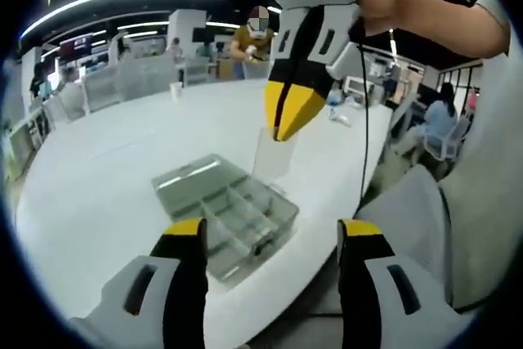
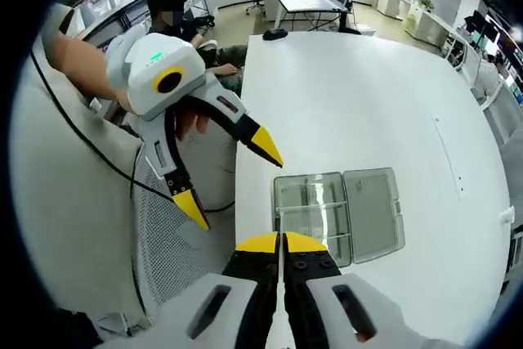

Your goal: Insert the divider into the dual guide fixture by aligning both edges with the guide slots and pushing it downward to the bottom, including one-sided entry, uneven engagement, binding, and posture correction.

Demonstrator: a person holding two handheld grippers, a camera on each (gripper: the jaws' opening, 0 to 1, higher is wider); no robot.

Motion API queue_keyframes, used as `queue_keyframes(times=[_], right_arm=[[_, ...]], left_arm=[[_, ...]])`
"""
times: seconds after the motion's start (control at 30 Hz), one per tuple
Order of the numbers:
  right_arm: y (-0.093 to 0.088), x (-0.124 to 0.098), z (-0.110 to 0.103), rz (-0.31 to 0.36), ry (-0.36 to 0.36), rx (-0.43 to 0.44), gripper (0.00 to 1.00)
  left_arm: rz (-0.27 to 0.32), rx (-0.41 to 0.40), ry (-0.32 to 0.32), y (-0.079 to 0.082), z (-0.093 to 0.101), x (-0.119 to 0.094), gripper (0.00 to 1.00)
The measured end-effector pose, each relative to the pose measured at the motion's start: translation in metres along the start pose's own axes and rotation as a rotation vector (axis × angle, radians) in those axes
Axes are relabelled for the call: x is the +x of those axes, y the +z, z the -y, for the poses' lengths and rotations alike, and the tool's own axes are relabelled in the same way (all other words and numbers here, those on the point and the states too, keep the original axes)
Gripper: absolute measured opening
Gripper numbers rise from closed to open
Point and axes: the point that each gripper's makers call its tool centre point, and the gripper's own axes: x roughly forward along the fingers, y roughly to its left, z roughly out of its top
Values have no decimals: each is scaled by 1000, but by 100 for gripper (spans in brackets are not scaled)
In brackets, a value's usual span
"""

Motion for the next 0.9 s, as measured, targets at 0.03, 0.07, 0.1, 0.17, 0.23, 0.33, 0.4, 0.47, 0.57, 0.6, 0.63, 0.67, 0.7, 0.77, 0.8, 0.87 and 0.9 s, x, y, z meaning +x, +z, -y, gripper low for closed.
queue_keyframes(times=[0.03,0.07,0.1,0.17,0.23,0.33,0.4,0.47,0.57,0.6,0.63,0.67,0.7,0.77,0.8,0.87,0.9], right_arm=[[1,0,1,-2,-1,-3,0],[2,0,1,-2,1,-4,0],[4,0,2,-2,0,-9,0],[5,0,4,-6,-1,-15,0],[6,0,7,-9,-5,-18,0],[7,2,10,-13,-9,-23,0],[7,4,11,-23,-13,-31,0],[7,6,13,-29,-16,-31,0],[7,9,15,-38,-17,-35,0],[6,10,15,-40,-16,-35,0],[6,12,16,-48,-17,-41,0],[6,12,16,-52,-18,-44,0],[6,13,17,-53,-19,-47,0],[6,15,19,-60,-21,-51,0],[6,16,19,-65,-23,-49,0],[5,19,20,-72,-19,-55,0],[5,20,21,-78,-20,-55,0]], left_arm=[[-1,0,2,0,0,-1,64],[-2,-2,4,0,0,-1,65],[-2,-6,6,1,-1,-2,65],[-2,-11,10,1,-2,-3,67],[0,-10,16,2,-3,-3,69],[5,-13,22,3,-5,-5,69],[6,-14,24,3,-6,-5,70],[9,-15,29,4,-7,-6,71],[11,-17,32,5,-8,-6,72],[11,-19,33,5,-9,-6,73],[11,-24,36,5,-10,-7,73],[11,-28,37,5,-11,-7,74],[13,-32,40,5,-11,-7,75],[12,-34,42,5,-13,-7,75],[12,-35,43,5,-14,-7,75],[12,-38,44,4,-16,-7,75],[12,-38,45,4,-16,-7,75]])
